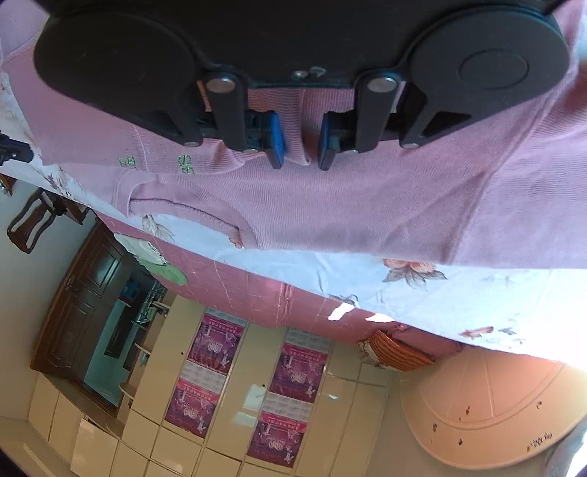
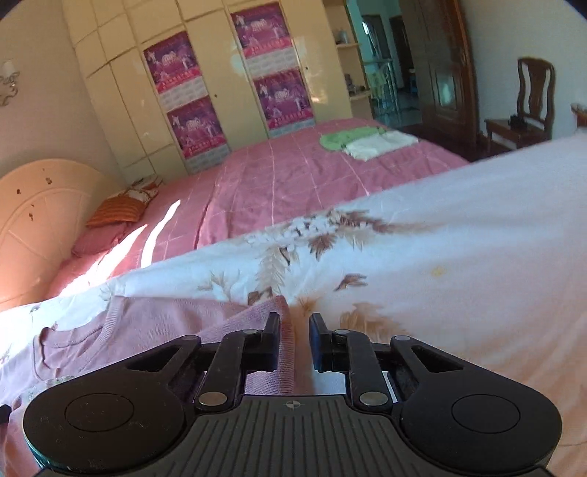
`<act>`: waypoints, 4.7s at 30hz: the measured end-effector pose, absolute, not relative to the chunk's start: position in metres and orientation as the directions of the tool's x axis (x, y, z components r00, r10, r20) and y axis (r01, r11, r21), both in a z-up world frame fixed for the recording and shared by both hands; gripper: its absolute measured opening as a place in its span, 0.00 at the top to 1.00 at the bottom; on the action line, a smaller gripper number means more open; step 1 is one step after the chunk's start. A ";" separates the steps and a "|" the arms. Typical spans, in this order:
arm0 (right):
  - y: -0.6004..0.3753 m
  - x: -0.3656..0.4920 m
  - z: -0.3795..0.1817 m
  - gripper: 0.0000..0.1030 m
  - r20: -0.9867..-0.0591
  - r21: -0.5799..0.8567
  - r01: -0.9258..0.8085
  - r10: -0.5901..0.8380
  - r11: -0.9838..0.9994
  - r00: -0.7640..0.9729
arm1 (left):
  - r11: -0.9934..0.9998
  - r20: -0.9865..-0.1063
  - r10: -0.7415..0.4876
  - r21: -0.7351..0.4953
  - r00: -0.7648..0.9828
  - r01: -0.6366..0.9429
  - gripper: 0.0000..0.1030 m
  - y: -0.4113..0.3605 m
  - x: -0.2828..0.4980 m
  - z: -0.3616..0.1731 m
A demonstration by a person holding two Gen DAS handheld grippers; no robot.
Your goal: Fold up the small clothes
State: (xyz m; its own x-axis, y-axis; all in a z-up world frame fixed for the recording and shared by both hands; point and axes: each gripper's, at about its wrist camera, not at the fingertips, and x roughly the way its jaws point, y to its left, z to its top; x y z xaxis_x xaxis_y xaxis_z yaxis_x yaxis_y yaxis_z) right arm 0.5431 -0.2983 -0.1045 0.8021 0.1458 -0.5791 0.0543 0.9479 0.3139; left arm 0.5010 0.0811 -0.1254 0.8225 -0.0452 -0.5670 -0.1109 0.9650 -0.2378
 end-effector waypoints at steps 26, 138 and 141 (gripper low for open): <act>-0.293 0.417 -0.125 0.82 -0.571 0.353 0.043 0.179 0.935 0.802 | 0.964 -0.617 -0.123 -0.262 0.778 -0.055 0.59 0.074 0.504 -0.130; -0.132 0.439 -0.096 0.34 -0.664 0.387 0.056 0.235 0.920 0.710 | 0.824 -0.470 0.263 -0.344 0.843 -0.449 0.89 0.397 0.359 -0.093; -0.139 0.436 -0.096 0.34 -0.656 0.399 0.070 0.231 0.914 0.719 | 0.912 -0.464 0.119 -0.299 0.878 -0.282 0.89 0.325 0.392 -0.076</act>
State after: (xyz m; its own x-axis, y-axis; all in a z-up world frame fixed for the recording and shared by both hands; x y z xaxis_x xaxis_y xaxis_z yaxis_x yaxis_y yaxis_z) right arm 0.4356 -0.1394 -0.0957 0.7188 0.2310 -0.6557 0.0697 0.9145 0.3986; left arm 0.3922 0.3253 -0.0755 0.8776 0.1189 -0.4643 -0.2815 0.9119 -0.2986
